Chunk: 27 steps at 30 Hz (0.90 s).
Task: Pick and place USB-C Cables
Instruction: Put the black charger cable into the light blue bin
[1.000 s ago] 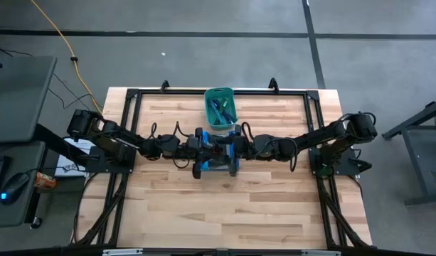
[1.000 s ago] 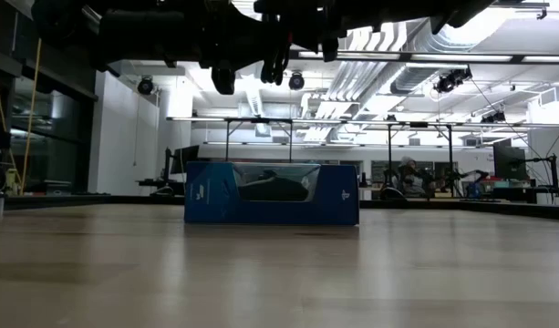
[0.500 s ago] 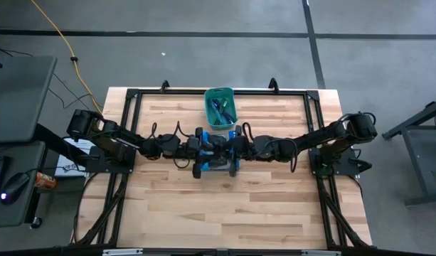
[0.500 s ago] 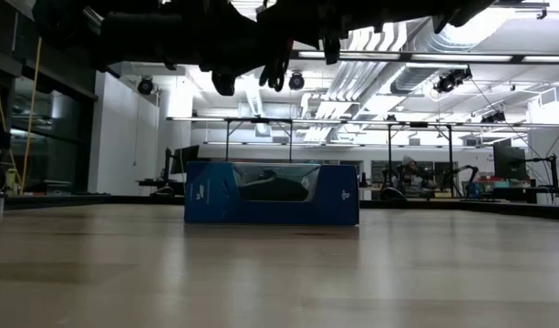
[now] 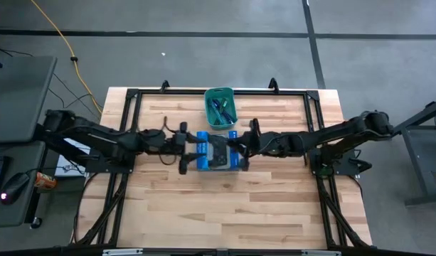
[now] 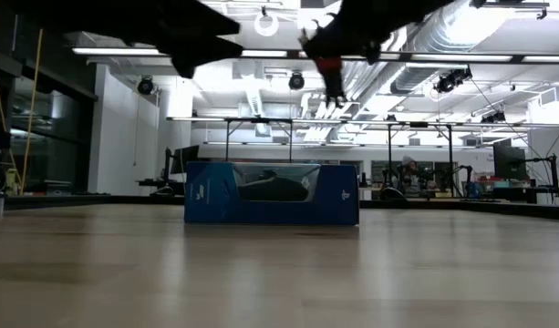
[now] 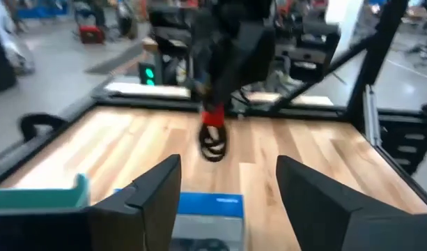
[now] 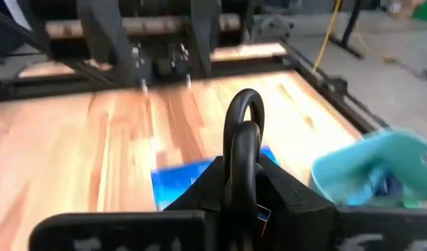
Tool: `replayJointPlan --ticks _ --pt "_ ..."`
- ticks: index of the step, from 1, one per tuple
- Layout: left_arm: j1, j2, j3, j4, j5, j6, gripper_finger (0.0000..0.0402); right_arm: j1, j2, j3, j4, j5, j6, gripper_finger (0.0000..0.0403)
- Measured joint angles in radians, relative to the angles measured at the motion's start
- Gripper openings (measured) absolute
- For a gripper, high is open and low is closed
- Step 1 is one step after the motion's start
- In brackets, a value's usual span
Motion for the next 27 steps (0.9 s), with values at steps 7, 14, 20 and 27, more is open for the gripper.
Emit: replayJointPlan --ticks 7,14,20,27 --pt "0.001 -0.175 -0.232 0.265 -0.029 0.006 0.0217 0.007 -0.148 -0.236 0.099 0.061 0.081 0.0031" --pt "0.001 -0.241 -0.270 0.261 0.016 0.044 0.0218 0.007 -0.256 -0.463 0.492 -0.036 0.048 0.0031" --pt "0.001 -0.237 -0.268 0.262 0.016 0.043 0.0218 0.005 -0.261 -0.481 0.516 -0.040 0.052 0.0031" --pt "0.001 -0.237 -0.268 0.262 0.016 0.041 0.0218 -0.002 -0.260 -0.480 0.514 0.012 0.023 0.0031"
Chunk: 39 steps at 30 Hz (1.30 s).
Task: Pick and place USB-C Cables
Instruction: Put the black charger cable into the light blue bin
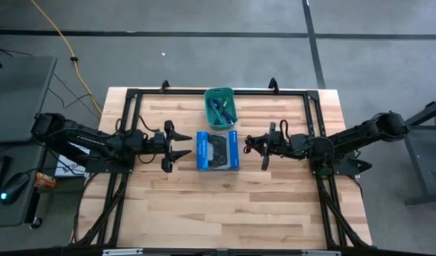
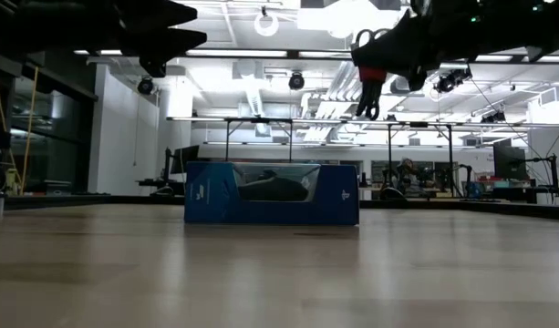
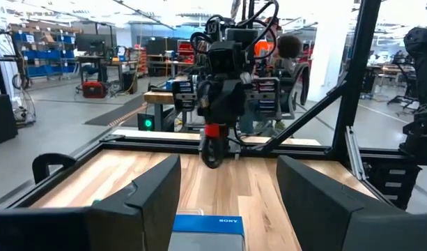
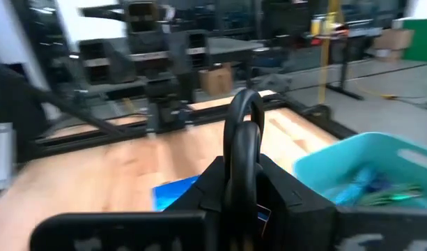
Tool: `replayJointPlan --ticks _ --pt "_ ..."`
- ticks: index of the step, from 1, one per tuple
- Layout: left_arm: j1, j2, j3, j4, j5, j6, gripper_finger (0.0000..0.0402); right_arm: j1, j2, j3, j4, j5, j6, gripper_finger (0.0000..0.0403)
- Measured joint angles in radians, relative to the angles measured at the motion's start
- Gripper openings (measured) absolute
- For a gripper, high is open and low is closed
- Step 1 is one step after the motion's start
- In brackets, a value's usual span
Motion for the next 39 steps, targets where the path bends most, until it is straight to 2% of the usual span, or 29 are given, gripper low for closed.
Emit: replayJointPlan --ticks 4,8,17,23,30,34,39 --pt "0.000 0.000 0.000 0.000 0.000 -0.001 0.0218 -0.059 0.034 0.065 -0.057 0.066 -0.009 0.0030" --pt "0.000 0.000 0.000 0.002 0.001 0.000 0.0218 -0.151 0.135 0.205 -0.147 0.028 -0.023 0.0030" --pt "0.000 0.000 0.000 0.003 0.001 0.000 0.0218 -0.335 0.490 0.721 -0.591 0.004 0.000 0.0030" --pt "0.000 0.000 0.000 0.019 0.000 0.000 0.0218 -0.413 0.695 0.978 -0.805 0.005 0.056 0.0030" --pt "0.000 0.000 0.000 0.023 0.000 0.000 0.0218 -0.463 0.878 1.100 -0.913 -0.020 0.195 0.0030" --pt "0.000 0.000 0.000 0.023 0.000 0.000 0.0218 -0.484 0.935 1.107 -0.945 -0.077 0.262 0.0031" --pt "0.000 0.000 0.000 0.024 0.001 -0.001 0.0218 -0.492 0.981 1.108 -0.965 -0.080 0.295 0.0033"
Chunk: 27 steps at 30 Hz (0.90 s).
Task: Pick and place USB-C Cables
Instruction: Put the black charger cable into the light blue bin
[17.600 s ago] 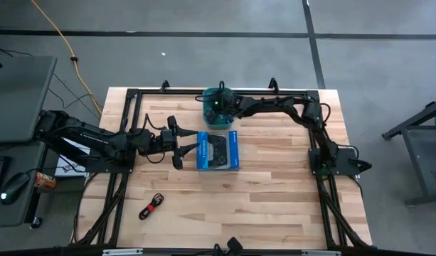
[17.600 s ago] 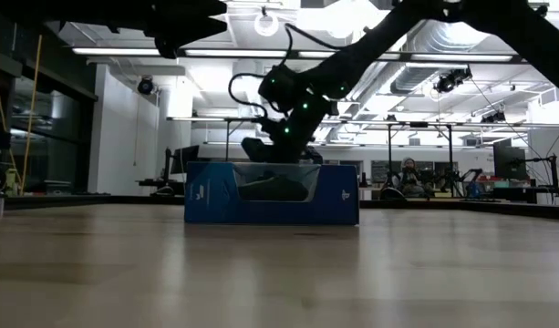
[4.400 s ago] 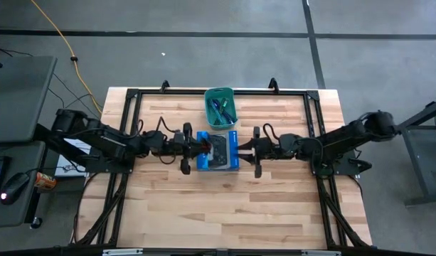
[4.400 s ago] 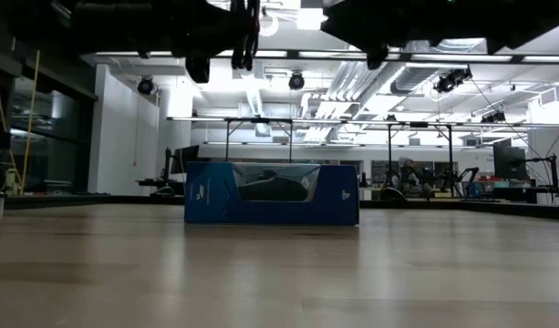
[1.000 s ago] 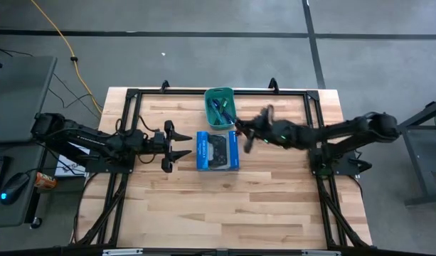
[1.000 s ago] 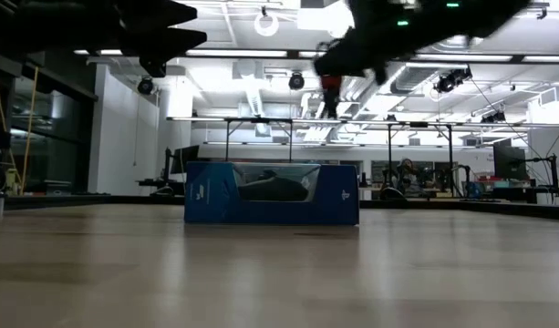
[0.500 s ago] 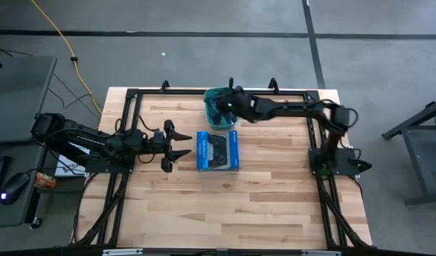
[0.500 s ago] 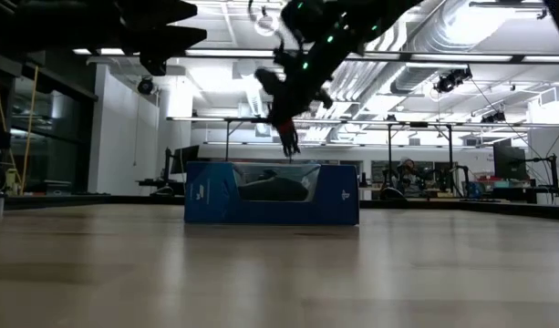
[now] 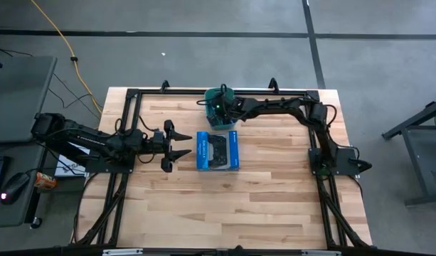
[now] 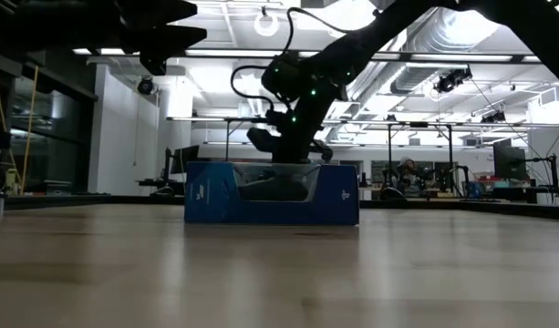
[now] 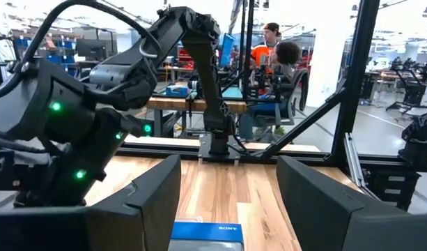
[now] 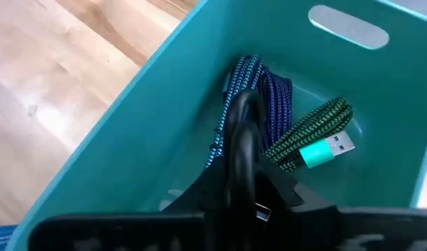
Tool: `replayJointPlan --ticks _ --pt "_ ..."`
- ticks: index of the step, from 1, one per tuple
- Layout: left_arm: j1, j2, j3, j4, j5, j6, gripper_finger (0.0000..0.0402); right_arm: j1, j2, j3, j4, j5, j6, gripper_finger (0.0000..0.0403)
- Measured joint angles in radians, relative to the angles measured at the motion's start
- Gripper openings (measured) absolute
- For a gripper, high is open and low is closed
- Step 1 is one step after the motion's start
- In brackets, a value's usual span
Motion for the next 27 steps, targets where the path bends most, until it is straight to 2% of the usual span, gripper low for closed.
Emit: replayJointPlan --ticks 16,27 --pt "0.000 0.000 0.000 -0.001 0.001 -0.026 0.0218 0.000 0.014 0.001 -0.008 0.003 0.049 0.0037" --pt "0.000 0.000 0.000 -0.001 0.000 -0.026 0.0218 0.001 0.016 -0.001 -0.011 -0.001 0.043 0.0065"
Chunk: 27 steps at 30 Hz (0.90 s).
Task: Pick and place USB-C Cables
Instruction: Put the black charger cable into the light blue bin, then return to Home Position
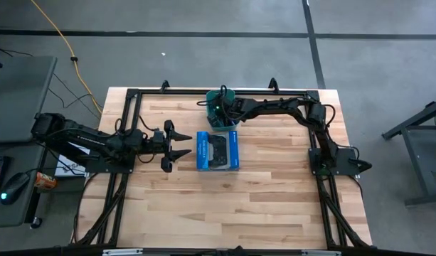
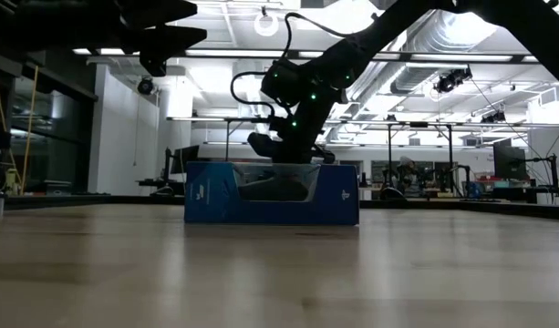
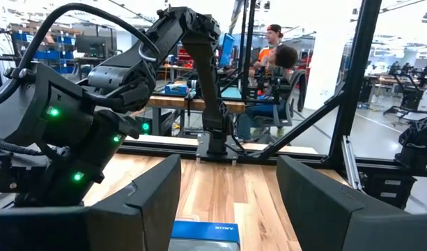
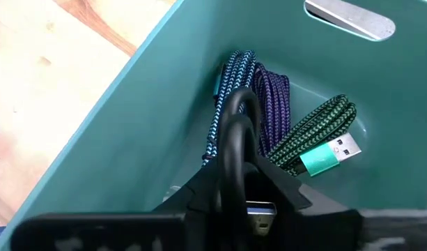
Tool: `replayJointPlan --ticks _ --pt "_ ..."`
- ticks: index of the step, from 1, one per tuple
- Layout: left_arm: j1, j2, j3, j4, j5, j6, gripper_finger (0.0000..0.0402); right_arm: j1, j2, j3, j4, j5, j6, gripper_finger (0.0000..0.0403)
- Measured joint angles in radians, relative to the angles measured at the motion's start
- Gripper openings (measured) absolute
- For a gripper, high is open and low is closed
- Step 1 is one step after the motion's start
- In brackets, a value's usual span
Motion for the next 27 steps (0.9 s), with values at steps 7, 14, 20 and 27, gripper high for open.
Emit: replayJointPlan --ticks 7,14,20,27 --pt "0.000 0.000 0.000 0.000 -0.001 0.000 0.0218 0.000 0.000 0.000 0.001 0.000 -0.002 0.0065" --pt "0.000 0.000 0.000 0.000 -0.003 0.000 0.0218 0.000 0.000 0.000 0.002 -0.024 -0.002 0.0073" --pt "0.000 0.000 0.000 0.000 -0.003 0.000 0.0218 0.000 0.000 0.000 0.004 -0.026 -0.009 0.0129" --pt "0.000 0.000 0.000 0.000 -0.003 0.000 0.0218 0.000 0.000 0.000 0.004 -0.021 -0.033 0.0220"
